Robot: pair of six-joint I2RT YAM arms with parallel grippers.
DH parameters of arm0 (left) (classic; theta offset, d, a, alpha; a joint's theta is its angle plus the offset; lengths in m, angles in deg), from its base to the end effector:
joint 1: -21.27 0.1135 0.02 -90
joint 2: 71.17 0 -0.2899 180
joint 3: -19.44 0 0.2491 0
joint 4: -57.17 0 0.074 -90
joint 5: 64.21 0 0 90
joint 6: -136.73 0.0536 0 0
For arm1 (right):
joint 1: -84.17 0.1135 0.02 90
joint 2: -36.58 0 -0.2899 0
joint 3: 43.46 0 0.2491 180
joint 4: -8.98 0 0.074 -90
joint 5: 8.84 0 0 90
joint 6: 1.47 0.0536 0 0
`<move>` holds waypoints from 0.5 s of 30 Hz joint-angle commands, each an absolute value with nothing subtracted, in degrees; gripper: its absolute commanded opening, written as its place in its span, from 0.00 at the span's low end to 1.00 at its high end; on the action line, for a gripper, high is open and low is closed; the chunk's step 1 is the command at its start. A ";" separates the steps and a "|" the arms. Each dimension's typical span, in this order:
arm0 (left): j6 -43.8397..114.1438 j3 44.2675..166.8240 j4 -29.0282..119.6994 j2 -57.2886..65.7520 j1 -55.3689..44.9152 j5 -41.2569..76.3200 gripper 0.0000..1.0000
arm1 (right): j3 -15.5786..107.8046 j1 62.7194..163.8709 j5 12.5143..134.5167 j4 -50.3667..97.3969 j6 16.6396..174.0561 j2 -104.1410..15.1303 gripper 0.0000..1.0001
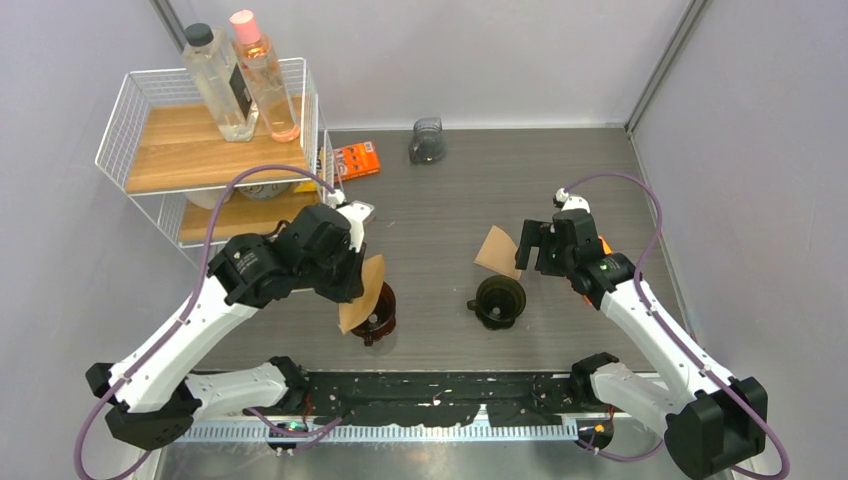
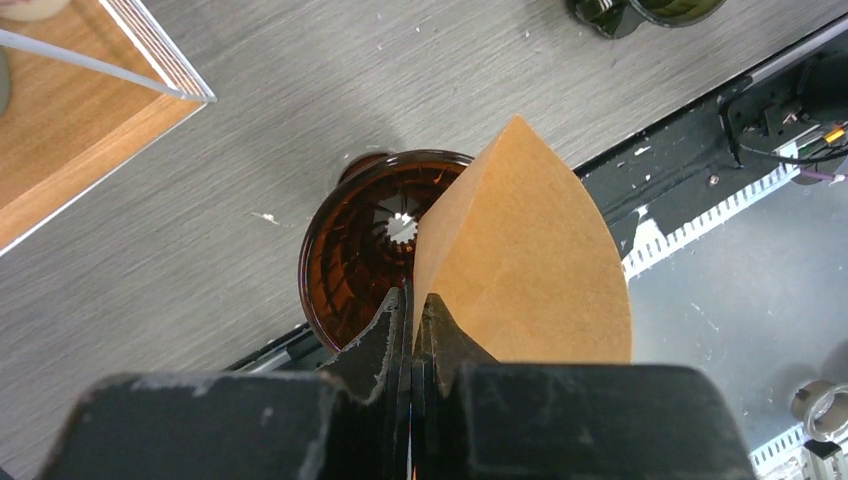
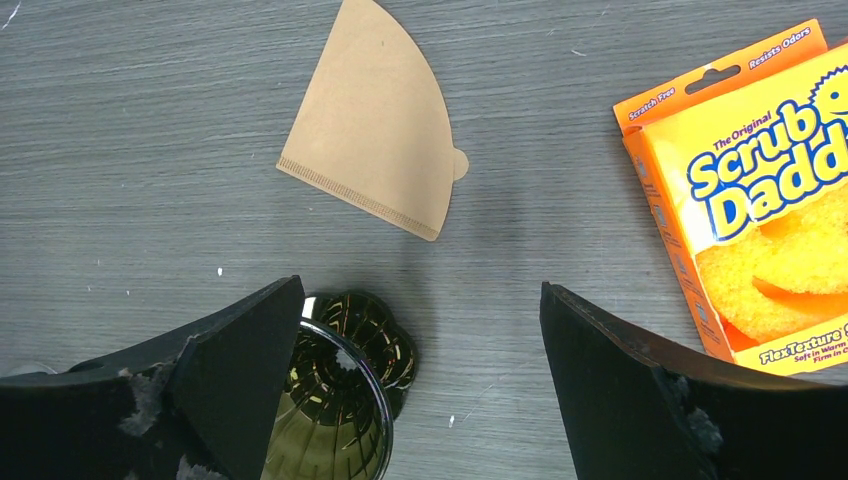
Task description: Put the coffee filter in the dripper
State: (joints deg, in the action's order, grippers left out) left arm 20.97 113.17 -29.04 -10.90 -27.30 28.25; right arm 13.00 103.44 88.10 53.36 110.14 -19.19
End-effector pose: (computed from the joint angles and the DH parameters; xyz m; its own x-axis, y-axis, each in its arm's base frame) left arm 0.1084 -0.1194 0.4011 -0.7925 0.2417 -0.5600 0.4302 0.8723 -0.2323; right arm 0.1890 0.0592 0.2683 -0.6965 0.1438 -0.7030 0.0122 0.9820 0.1887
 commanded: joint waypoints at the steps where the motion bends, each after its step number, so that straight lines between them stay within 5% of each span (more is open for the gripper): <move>1: 20.54 112.73 -30.01 -9.96 -27.31 26.16 0.00 | 13.12 103.14 88.96 51.33 110.31 -18.50 0.96; 15: 18.98 107.65 -27.52 -7.33 -27.28 25.30 0.00 | 13.07 103.07 89.54 51.59 109.85 -18.27 0.96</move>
